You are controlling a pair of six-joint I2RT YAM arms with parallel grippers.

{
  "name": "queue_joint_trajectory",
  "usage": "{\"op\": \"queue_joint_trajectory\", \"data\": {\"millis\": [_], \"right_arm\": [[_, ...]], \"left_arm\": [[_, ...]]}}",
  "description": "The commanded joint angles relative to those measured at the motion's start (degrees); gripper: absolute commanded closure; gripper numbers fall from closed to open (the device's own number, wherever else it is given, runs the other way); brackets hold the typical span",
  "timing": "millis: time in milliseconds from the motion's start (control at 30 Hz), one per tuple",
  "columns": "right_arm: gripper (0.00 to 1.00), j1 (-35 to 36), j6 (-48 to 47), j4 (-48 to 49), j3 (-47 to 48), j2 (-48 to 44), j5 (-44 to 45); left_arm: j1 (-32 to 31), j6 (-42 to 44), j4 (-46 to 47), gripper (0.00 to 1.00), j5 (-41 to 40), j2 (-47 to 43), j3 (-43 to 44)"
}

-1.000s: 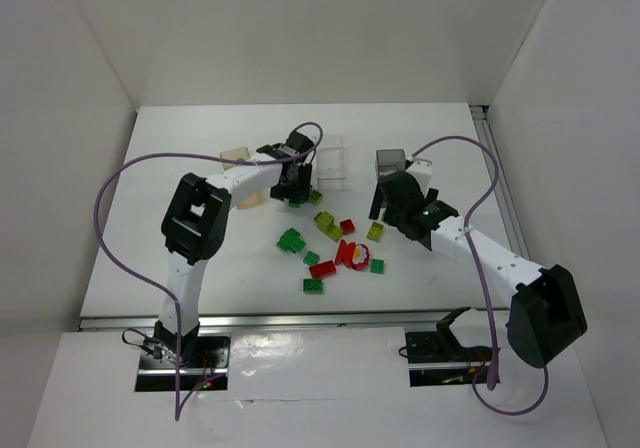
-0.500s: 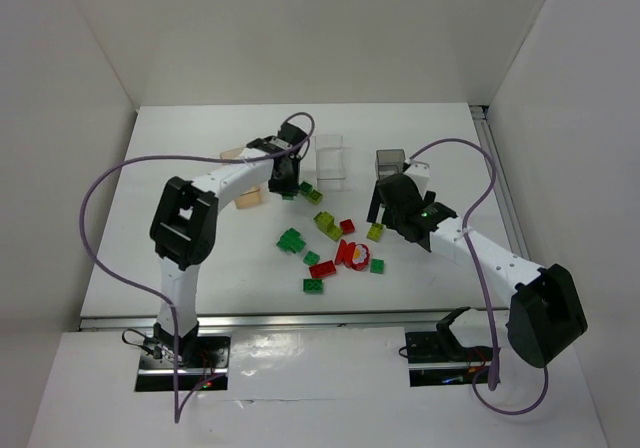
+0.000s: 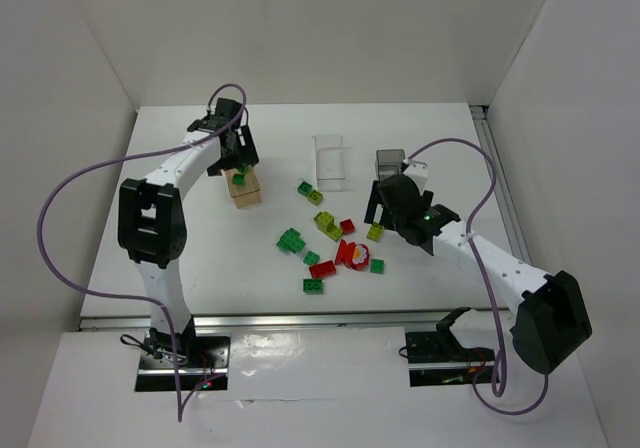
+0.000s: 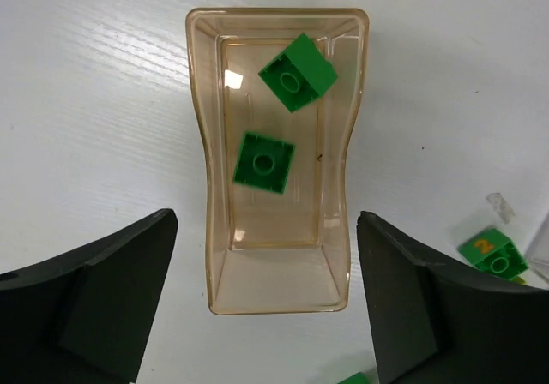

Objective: Sort the legos into containers by color

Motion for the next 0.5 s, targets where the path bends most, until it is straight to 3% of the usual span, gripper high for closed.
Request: {"op": "queue_joint_trajectory", "data": {"millis": [0,33,67,133,200,367,467], "right_arm": [[0.01,1.1,0.2,-1.1,-0.1,-3.0,0.3],[0.01,1.1,0.2,-1.1,-0.1,-3.6,0.3],[0.01,1.1,0.2,-1.1,-0.7,-4.1,0.3],[0.01,1.1,0.2,-1.1,-1.2,-4.1,0.3],[0.01,1.1,0.2,-0.5,-1.2,-4.1,0.3],[0.01,1.8,-1.1,0.1,-1.2,-3.6,-0.8],[0.01,1.8,-1.8,1.2,-1.2,-3.6,-1.4]], "left_arm": [[-0.8,1.0,-1.1,0.04,0.3,-0.7,3.3],[-1.8,1.0,-1.1,0.06,0.8,-1.8,3.3],[-2.5,1.7,-1.1,0.15,1.6,-2.9,3.3],[-5.8,2.3,0.5,0.23,3.7,-6.3,0.9],[-8.2,4.6,1.7,0.26,7.1,-7.0,0.4],[-15.5,1.3,2.3,0.19,14.7,-7.0,-2.9],[-17.7,-2.5,3.9,0.15,12.8,-5.6,-5.3]]}}
